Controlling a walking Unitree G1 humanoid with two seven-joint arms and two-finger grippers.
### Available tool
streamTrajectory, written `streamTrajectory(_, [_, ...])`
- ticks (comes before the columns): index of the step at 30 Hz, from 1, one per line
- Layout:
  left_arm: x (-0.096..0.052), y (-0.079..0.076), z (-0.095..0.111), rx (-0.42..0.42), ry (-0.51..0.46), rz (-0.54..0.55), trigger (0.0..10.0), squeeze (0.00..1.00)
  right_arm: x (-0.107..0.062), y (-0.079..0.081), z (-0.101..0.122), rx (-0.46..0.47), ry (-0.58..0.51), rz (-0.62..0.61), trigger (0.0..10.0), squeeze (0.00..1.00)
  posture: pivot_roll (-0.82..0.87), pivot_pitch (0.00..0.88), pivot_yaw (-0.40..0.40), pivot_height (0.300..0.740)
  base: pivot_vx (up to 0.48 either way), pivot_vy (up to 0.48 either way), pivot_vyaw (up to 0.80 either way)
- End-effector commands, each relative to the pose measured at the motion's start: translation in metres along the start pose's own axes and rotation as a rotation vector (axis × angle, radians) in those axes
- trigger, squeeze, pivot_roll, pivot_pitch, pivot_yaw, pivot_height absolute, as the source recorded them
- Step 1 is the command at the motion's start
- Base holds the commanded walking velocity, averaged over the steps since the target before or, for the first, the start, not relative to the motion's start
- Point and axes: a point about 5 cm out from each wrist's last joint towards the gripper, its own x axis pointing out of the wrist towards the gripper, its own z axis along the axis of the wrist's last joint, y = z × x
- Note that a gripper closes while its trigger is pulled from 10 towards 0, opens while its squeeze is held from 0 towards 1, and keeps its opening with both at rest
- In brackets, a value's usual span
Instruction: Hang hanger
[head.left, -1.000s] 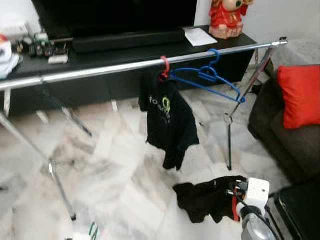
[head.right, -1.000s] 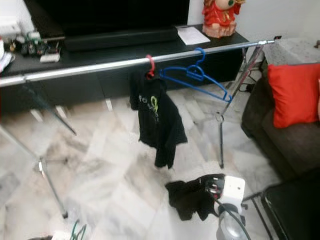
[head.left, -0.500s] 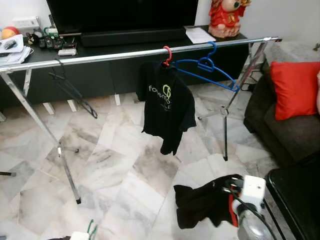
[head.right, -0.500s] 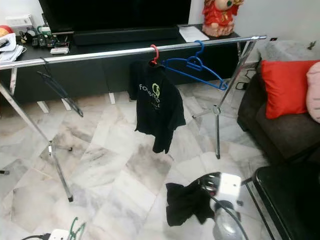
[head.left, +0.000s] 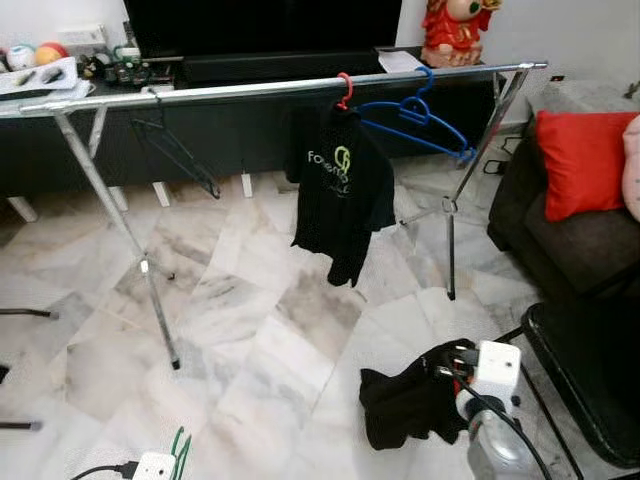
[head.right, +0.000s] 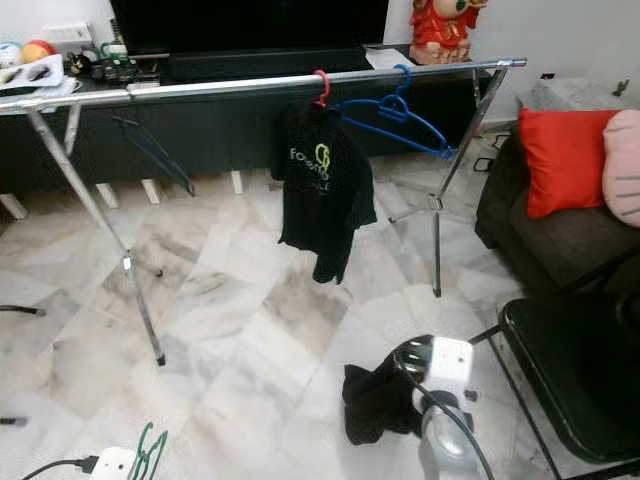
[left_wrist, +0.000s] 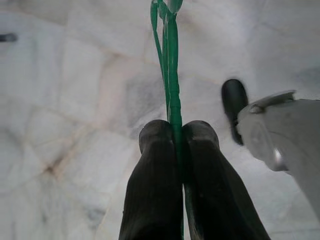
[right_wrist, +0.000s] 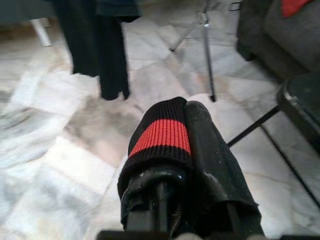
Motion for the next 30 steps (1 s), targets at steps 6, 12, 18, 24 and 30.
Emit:
streamTrajectory(6, [0.004,0.001,0.039,0.039,-0.139,-0.039,10.0,0.00,0.010,0.004,0.012,-0.048,0.004,0.050,10.0,0.00,0.03,0.150,0.002,0.740,0.000,0.000,0.00])
streamTrajectory(12, [0.003,-0.004,0.087,0.137,-0.309,-0.123,10.0,0.00,0.021,0.013,0.027,-0.143,0.001,0.119,10.0,0.00,0.04,0.152,0.002,0.740,0.000,0.000,0.00])
streamTrajectory(18, [-0.002,-0.016,0.119,0.249,-0.434,-0.213,10.0,0.00,0.029,0.019,0.036,-0.181,0.022,0.143,10.0,0.00,0.04,0.154,0.000,0.740,0.000,0.000,0.00])
streamTrajectory(24, [-0.017,-0.028,0.175,0.396,-0.608,-0.357,10.0,0.00,0.041,0.028,0.050,-0.418,0.056,0.206,10.0,0.00,0.05,0.149,-0.003,0.740,0.000,0.000,0.00])
streamTrajectory(30, [-0.031,-0.043,0.192,0.725,-0.574,-0.623,10.0,0.00,0.050,0.028,0.064,-0.580,0.060,0.212,10.0,0.00,0.05,0.140,-0.005,0.740,0.000,0.000,0.00])
